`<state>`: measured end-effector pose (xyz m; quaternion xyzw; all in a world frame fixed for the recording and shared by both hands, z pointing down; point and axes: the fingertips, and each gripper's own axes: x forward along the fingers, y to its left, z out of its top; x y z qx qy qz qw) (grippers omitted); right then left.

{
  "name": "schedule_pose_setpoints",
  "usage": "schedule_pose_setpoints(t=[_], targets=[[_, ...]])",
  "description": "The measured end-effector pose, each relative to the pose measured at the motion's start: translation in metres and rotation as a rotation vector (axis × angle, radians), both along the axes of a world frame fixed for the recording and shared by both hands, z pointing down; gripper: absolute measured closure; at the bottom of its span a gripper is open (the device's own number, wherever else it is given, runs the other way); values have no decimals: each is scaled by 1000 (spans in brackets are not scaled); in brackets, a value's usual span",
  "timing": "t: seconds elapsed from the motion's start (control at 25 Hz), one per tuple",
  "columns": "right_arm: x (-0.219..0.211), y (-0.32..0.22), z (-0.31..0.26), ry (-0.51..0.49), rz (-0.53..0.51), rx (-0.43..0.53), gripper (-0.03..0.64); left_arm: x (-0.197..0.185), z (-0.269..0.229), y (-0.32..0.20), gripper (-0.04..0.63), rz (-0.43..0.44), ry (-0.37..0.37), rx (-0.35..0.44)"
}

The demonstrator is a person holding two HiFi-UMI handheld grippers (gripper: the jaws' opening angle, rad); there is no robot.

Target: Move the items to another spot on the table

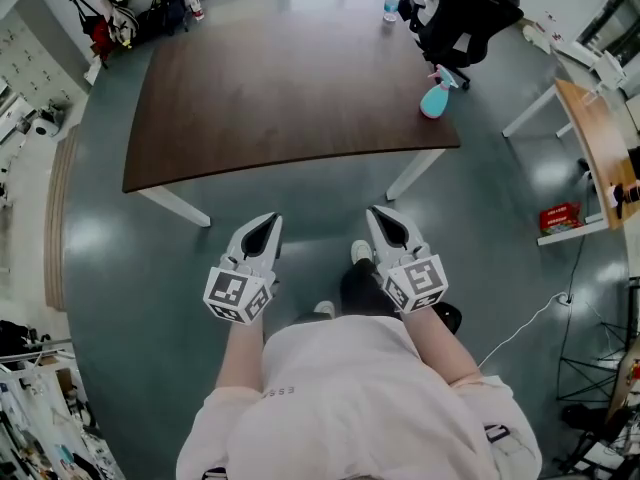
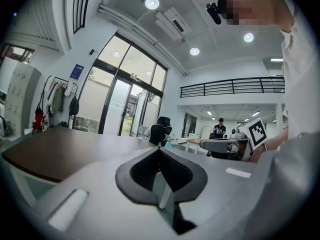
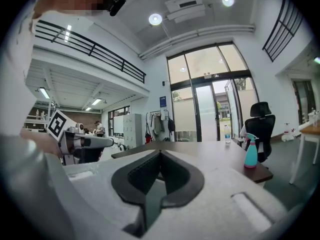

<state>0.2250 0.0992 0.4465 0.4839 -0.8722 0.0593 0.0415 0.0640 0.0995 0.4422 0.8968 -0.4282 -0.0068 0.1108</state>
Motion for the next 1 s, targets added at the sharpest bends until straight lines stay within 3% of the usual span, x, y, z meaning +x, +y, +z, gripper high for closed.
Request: schedule_pose_setpoints(t=[0.44,1.0], targets=[[94,-112,1,-54,74,10,627,70,-1,-105,588,45,-7,-18],[249,-277,-8,-18,96,34,627,219,-10,-284,588,105,0,-11]])
